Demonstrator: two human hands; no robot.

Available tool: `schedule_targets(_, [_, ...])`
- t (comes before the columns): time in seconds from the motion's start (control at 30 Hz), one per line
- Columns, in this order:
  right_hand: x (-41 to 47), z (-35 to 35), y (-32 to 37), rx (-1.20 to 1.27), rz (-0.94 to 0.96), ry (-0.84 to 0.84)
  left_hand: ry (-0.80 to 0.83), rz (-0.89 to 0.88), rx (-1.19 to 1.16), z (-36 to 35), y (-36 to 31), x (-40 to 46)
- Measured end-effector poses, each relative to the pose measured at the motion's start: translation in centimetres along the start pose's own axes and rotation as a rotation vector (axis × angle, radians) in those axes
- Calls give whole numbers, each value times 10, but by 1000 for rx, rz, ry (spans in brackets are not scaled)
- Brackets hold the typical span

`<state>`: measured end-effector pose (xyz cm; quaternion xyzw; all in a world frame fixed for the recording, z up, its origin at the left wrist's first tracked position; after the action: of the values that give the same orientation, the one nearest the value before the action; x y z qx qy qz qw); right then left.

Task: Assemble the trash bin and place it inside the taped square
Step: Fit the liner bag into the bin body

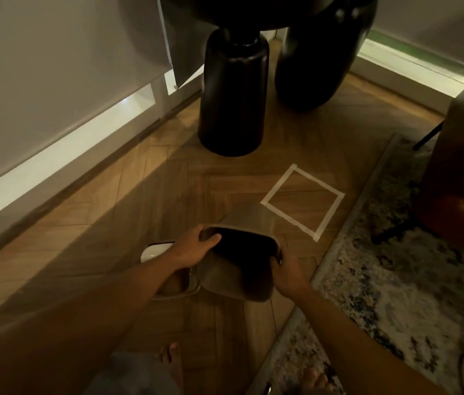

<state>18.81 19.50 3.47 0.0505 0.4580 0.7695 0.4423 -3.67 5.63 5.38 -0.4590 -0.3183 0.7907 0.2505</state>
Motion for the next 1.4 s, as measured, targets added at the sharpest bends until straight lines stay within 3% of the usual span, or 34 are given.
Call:
schedule_targets(0.17, [-4,15,9,49,-8,-38,-9,-60,-8,4,-10,-19])
schedule_targets(0.43, [-19,17,4,435,-160,-132,-60,-82,118,15,-10,-27])
schedule_targets(0.6, [-10,20,-7,544,-232,-159,-152,-66,56,20,-16,-9])
schedule_targets(0.8, [-4,21,-31,531,-297,-161,-83,4,-66,-3,-7,9])
schedule_targets(1.23, [0,15,-44,445,-290,-162,-26,67,-96,-14,6,17])
schedule_targets(1.4, [-4,26,-22,202,-104,-182,-27,18,19,-13,3,18])
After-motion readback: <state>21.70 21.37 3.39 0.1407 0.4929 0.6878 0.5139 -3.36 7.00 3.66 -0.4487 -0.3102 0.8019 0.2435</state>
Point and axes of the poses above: each hand's wrist, its own x-axis towards the middle knuckle, its own z-axis out of the back of the hand, y = z × x, the point moved 9 cm from there along x, towards the middle knuckle, and after that the axes turned 6 degrees about z, right-handed, at the moved point
